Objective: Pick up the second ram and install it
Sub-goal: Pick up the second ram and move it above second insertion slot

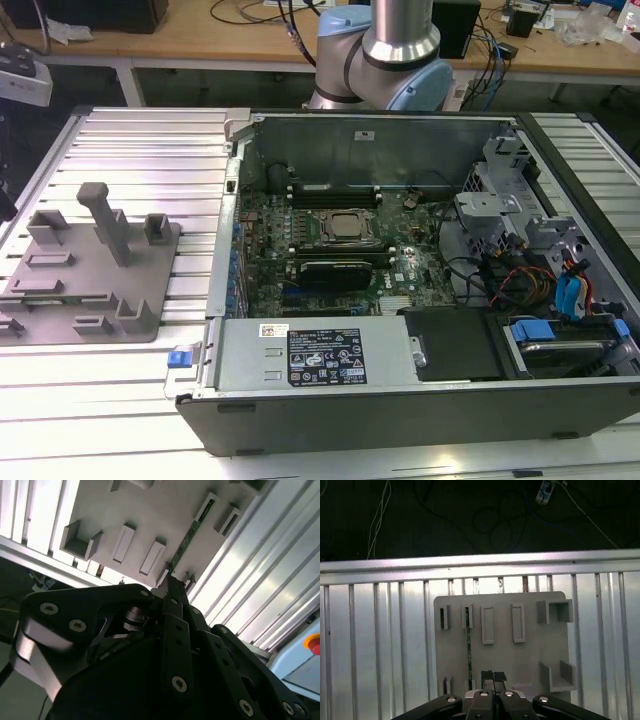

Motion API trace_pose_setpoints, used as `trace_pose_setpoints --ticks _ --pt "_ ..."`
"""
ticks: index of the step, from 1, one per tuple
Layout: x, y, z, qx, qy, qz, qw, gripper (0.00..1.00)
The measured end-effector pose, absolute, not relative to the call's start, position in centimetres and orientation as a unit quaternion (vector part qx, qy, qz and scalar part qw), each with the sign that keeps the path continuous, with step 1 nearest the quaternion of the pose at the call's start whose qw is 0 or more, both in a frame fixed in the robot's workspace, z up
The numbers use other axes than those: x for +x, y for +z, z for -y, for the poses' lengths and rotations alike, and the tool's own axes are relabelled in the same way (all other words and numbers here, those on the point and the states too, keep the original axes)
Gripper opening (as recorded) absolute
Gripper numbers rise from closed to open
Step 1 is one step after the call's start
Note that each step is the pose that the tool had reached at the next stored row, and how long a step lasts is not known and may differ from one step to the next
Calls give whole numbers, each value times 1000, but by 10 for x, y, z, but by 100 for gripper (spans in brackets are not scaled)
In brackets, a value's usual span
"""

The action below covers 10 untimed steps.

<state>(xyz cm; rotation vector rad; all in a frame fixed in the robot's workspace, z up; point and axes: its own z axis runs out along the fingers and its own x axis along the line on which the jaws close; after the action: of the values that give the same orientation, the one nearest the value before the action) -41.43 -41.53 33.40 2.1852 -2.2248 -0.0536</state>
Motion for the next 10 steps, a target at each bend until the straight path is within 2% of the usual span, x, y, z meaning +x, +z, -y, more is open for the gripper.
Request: trace_pose_setpoints --ticks 5,10 --pt "-414 334 415 731 -17 682 12 8" --pt "-414 328 415 698 -17 716 11 8"
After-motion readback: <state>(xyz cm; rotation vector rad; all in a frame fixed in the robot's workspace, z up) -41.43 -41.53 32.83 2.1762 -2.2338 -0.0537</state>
